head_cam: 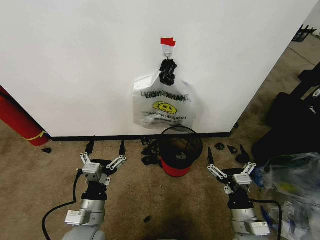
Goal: Pick up the garbage bag from the wall and place it over the trash bin.
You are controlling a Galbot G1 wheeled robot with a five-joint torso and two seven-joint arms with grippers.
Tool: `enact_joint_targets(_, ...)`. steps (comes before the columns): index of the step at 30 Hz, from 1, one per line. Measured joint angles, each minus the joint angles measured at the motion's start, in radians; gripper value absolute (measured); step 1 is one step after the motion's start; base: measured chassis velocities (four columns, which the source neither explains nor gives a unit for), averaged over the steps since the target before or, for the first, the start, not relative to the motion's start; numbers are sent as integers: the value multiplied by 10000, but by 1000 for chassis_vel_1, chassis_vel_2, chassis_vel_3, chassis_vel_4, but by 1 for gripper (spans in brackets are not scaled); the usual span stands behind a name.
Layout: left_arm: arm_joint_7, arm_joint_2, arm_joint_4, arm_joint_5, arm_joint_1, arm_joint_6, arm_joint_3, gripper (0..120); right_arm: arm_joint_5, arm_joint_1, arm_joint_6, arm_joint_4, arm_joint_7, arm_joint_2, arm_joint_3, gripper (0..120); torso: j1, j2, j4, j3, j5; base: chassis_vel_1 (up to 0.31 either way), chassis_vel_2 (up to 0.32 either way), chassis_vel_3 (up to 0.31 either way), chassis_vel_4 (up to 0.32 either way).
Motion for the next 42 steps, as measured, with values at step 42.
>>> enact_joint_targets(42, 363, 218, 564, 548, -367, -90, 316, 100, 2952, 6042, -1358, -2845, -509, -1110, -2790, 100, 0, -1, 2, 1, 0, 0, 0, 0, 0)
